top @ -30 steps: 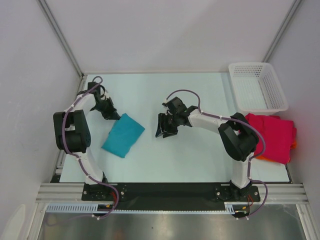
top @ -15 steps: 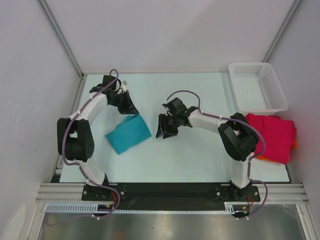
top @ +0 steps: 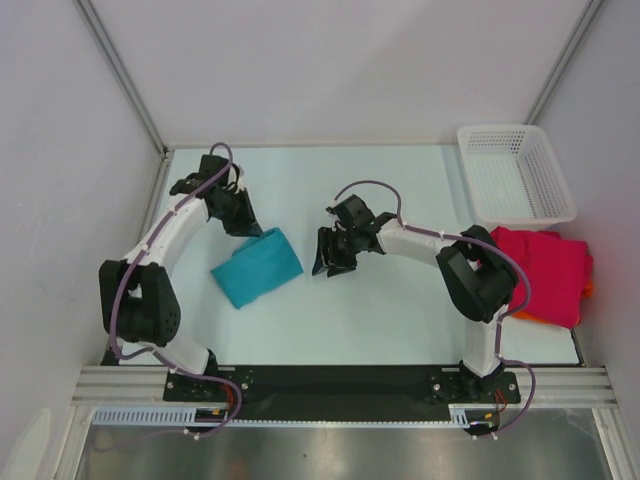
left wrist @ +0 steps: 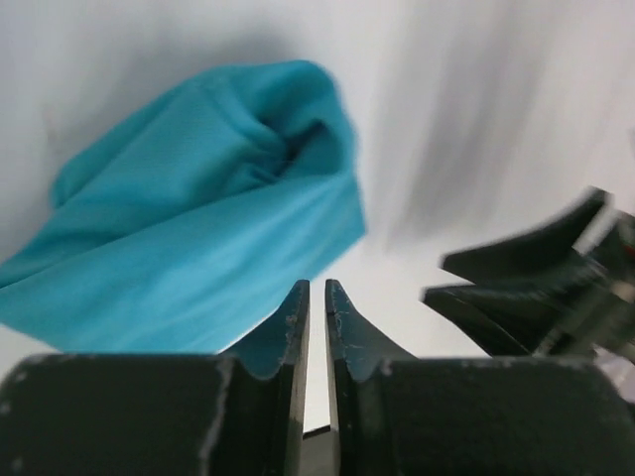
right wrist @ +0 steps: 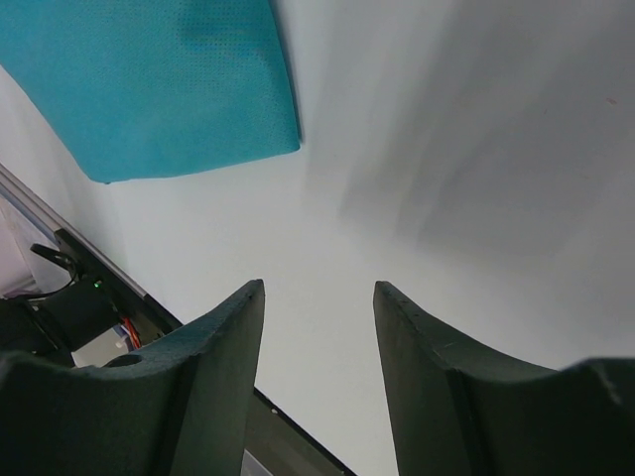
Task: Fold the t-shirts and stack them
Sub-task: Flatten out the tshirt
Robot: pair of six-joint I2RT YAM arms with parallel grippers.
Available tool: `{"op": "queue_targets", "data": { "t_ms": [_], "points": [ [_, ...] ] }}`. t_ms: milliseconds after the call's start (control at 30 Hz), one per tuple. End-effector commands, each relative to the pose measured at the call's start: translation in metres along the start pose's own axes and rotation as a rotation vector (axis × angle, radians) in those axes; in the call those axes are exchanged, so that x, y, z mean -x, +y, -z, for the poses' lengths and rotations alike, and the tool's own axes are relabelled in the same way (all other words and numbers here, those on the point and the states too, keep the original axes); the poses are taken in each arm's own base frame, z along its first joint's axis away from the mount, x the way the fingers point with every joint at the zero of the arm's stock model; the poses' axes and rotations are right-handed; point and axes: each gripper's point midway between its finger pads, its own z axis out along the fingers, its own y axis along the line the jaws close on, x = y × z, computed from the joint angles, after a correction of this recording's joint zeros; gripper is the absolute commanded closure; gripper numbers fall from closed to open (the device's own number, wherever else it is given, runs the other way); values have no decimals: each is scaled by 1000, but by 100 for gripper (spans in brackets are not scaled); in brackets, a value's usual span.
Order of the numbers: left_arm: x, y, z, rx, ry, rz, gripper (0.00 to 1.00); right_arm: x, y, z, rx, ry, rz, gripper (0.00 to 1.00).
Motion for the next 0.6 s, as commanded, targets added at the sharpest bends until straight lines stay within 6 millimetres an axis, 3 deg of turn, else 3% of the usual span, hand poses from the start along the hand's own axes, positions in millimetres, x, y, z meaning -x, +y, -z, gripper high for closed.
{"op": "queue_targets", "data": {
  "t_ms": [0, 300, 567],
  "points": [
    [10, 50, -10, 234, 9, 3, 80, 8, 7, 21, 0, -43, 24, 46],
    [-6, 83, -43, 336, 102, 12, 76, 5, -3, 28, -12, -48, 13, 46],
    [-13, 88, -56, 334, 137, 15, 76, 3, -5, 25, -14, -38, 11, 46]
  ]
}}
